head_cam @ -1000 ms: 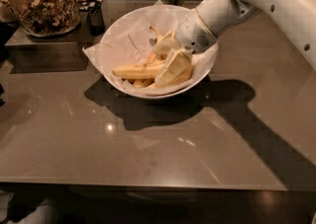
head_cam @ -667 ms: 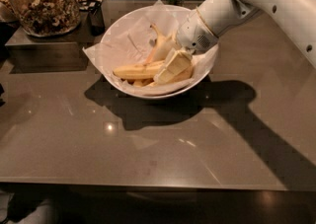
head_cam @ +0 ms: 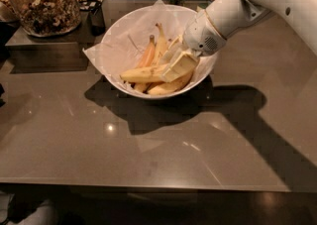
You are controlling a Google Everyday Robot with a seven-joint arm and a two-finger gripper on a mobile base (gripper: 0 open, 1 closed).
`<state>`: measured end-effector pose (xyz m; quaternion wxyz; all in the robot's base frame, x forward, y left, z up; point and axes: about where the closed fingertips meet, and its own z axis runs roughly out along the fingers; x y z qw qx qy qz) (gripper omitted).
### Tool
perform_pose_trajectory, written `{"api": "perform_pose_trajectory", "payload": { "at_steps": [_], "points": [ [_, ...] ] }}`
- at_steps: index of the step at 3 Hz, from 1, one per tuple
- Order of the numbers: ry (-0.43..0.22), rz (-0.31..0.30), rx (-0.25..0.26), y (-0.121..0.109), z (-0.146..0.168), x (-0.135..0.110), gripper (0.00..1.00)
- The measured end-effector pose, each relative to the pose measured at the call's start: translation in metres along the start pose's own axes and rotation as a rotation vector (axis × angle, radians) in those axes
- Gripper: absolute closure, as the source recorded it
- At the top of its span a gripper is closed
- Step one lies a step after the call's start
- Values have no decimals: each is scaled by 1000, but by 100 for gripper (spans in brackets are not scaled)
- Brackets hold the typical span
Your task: Pick banana from white bowl
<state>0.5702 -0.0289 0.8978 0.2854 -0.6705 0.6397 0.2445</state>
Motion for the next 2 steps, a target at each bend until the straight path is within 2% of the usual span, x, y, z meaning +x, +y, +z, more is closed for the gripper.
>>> {"api": "perform_pose_trajectory", "payload": {
  "at_steps": [1,2],
  "points": [
    [-4,-2,28,4,-7,-1,100],
    [-28,-53,33,14,-29,-20,100]
  ]
}}
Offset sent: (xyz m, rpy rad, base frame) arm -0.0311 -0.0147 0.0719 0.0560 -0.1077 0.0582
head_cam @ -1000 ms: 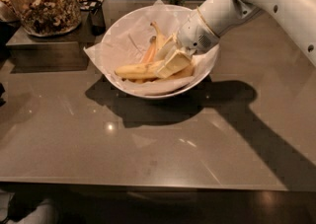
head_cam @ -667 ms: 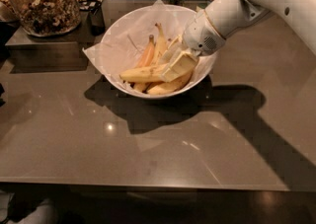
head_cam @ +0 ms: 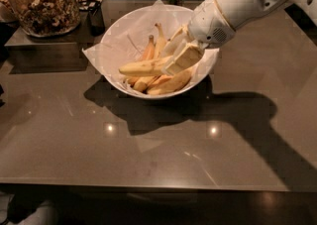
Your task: Pick banana from white bowl
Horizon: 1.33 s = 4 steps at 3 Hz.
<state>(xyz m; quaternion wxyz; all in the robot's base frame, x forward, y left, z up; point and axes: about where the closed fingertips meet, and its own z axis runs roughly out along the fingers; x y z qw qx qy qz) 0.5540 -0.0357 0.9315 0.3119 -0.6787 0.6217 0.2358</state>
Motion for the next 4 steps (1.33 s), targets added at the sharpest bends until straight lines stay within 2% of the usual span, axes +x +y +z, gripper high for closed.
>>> {"api": "perform_pose_trajectory", "payload": {
  "at_steps": [1,2,3,4],
  "points": [
    [-31,-67,17,14,-30,-27,100],
    [-65,-90,32,39,-55,-44,100],
    [-128,-92,73,69,-75,-53,100],
    [-128,-81,80,71,-79,-50,100]
  ]
}}
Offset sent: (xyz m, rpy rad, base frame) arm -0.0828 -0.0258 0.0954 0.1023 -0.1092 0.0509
